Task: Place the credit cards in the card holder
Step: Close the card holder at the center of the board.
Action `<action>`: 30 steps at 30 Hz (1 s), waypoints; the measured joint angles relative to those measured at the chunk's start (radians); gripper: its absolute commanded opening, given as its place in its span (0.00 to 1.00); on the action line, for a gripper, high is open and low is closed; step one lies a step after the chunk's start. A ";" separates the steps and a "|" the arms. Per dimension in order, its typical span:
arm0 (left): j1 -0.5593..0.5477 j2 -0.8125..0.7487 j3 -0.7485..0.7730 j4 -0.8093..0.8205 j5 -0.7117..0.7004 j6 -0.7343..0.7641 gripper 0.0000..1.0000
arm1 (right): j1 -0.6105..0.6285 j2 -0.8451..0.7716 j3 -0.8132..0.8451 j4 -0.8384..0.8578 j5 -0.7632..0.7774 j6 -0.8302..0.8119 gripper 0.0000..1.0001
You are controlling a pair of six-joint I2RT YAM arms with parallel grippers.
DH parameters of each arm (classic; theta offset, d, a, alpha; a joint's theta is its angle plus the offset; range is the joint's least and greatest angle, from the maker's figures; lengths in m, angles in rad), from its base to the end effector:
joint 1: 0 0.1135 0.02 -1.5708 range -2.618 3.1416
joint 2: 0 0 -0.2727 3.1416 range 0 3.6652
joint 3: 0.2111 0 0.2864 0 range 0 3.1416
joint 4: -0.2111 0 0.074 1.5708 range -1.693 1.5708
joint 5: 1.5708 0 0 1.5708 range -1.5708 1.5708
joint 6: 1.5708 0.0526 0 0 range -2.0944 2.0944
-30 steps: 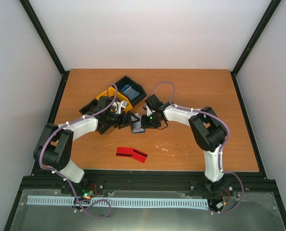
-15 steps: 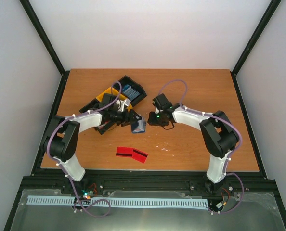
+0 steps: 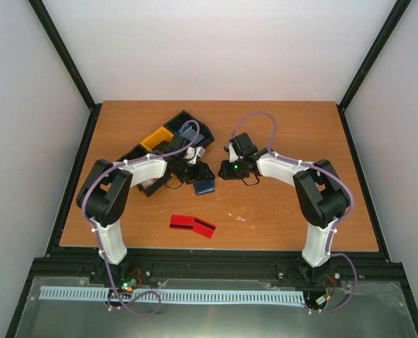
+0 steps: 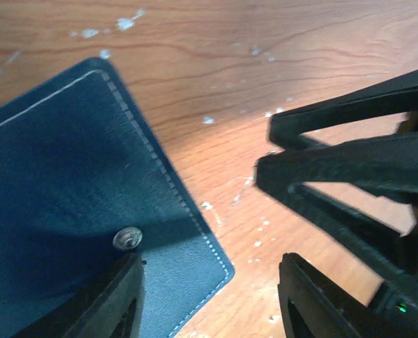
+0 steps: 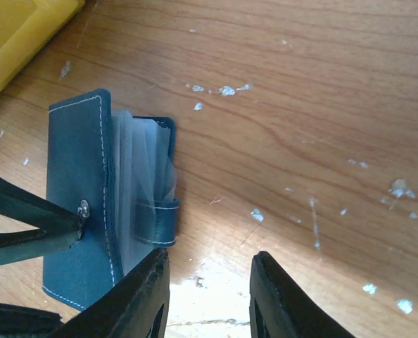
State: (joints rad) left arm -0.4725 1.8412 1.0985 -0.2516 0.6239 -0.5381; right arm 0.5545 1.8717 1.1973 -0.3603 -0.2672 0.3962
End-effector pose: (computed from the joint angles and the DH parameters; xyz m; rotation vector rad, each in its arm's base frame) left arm 0.3451 -0.2109 0.1333 0.1699 2.7133 -1.1521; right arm 0.3504 0.2333 0.1387 -0.3138 2.6922 0.6641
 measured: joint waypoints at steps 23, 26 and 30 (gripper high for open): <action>-0.024 -0.016 0.036 -0.237 -0.412 -0.050 0.62 | -0.032 0.048 -0.001 0.074 -0.115 -0.395 0.38; -0.024 -0.006 0.036 -0.237 -0.385 -0.046 0.63 | -0.011 0.047 -0.032 0.108 -0.114 -0.495 0.38; -0.024 0.005 0.049 -0.240 -0.364 -0.024 0.63 | 0.005 0.048 -0.070 0.117 -0.113 -0.585 0.38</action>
State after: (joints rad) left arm -0.4969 1.8465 1.1477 -0.4919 0.2596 -0.5621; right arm 0.5594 1.9194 1.1275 -0.2432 -0.3805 -0.1890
